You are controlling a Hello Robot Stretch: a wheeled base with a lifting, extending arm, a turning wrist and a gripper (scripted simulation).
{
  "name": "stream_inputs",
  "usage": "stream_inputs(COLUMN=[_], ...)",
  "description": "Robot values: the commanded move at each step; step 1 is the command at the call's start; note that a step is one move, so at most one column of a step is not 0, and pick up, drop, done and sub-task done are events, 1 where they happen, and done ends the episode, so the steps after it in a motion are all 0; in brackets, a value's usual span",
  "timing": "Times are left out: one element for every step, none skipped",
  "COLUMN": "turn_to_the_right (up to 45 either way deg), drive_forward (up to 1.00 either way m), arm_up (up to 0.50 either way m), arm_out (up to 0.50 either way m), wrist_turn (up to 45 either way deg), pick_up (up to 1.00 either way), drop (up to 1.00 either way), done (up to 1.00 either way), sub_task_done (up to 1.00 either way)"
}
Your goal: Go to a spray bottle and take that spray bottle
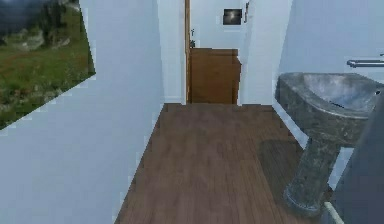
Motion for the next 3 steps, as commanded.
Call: stream_inputs(turn_to_the_right=[0.0, 9.0, 0.0], drive_forward=[0.1, 0.0, 1.0], arm_up=[0.0, 0.0, 0.0], arm_out=[0.0, 0.0, 0.0], wrist_turn=[0.0, 0.0, 0.0], pick_up=[0.0, 0.0, 0.0], drop=[0.0, 0.0, 0.0], done=[0.0, 0.0, 0.0], sub_task_done=[0.0, 0.0, 0.0])
